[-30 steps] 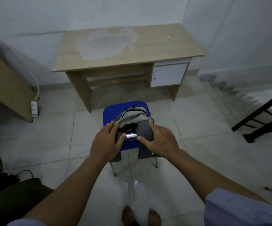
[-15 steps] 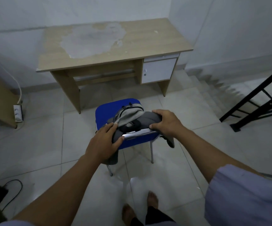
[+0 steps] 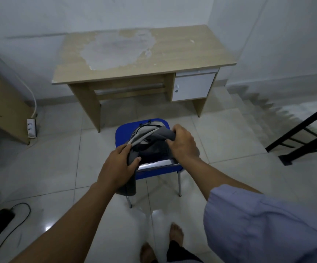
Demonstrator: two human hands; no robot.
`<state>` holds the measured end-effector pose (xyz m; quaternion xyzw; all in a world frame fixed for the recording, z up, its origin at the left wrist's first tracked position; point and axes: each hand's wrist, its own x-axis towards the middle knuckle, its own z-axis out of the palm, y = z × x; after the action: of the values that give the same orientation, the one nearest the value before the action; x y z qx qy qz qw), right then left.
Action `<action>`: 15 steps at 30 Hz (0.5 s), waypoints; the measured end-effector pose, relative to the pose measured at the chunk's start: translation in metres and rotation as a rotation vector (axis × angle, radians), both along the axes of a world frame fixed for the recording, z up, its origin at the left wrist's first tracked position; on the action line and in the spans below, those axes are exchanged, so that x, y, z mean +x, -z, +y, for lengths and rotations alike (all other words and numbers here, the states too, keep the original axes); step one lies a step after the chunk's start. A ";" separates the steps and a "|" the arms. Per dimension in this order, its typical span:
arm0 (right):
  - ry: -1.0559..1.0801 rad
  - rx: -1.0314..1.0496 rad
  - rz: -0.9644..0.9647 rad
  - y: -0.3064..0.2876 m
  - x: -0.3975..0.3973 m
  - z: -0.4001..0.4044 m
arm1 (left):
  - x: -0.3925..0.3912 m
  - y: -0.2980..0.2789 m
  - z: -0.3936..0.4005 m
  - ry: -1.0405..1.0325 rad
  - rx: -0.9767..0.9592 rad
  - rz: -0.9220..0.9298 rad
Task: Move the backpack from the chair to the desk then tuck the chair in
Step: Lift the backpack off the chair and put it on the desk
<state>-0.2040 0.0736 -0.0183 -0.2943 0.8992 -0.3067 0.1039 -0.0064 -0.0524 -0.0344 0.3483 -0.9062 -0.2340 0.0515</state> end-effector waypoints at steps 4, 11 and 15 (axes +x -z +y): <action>-0.228 0.156 -0.056 0.010 -0.013 0.004 | 0.001 -0.001 0.000 -0.054 0.065 0.041; -0.714 -0.062 0.217 0.009 -0.003 0.006 | -0.005 -0.006 -0.005 -0.101 0.107 0.038; -0.679 -0.081 0.148 0.005 -0.001 -0.004 | 0.003 -0.010 -0.005 -0.164 0.141 -0.007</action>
<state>-0.2049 0.0693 -0.0236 -0.6019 0.7423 -0.2679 0.1226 -0.0032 -0.0577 -0.0249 0.4250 -0.8560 -0.2911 0.0428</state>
